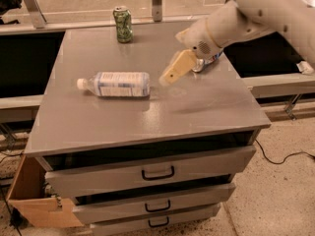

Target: Knock blue plastic bottle over

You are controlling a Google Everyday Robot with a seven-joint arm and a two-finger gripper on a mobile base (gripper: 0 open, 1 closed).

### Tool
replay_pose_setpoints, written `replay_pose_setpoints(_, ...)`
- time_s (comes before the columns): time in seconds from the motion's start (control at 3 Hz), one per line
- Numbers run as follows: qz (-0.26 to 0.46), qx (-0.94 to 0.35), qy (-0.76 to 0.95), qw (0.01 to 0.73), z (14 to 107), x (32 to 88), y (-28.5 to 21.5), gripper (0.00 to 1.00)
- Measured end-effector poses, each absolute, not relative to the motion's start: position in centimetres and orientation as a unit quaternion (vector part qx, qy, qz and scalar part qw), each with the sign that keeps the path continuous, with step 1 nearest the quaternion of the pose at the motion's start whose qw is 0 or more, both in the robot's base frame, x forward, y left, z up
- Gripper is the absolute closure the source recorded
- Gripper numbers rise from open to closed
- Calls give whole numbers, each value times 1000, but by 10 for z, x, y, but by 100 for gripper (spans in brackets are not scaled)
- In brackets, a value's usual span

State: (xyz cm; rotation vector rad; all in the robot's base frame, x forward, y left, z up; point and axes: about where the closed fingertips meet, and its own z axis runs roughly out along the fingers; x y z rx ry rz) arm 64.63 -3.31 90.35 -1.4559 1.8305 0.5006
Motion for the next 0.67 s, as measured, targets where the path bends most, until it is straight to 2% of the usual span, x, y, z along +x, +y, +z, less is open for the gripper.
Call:
replay_pose_setpoints(0.33,187,-532,722,401,925,643,-103,0)
replay_pose_setpoints(0.67,186,-528,724,403,926,641,-109,0)
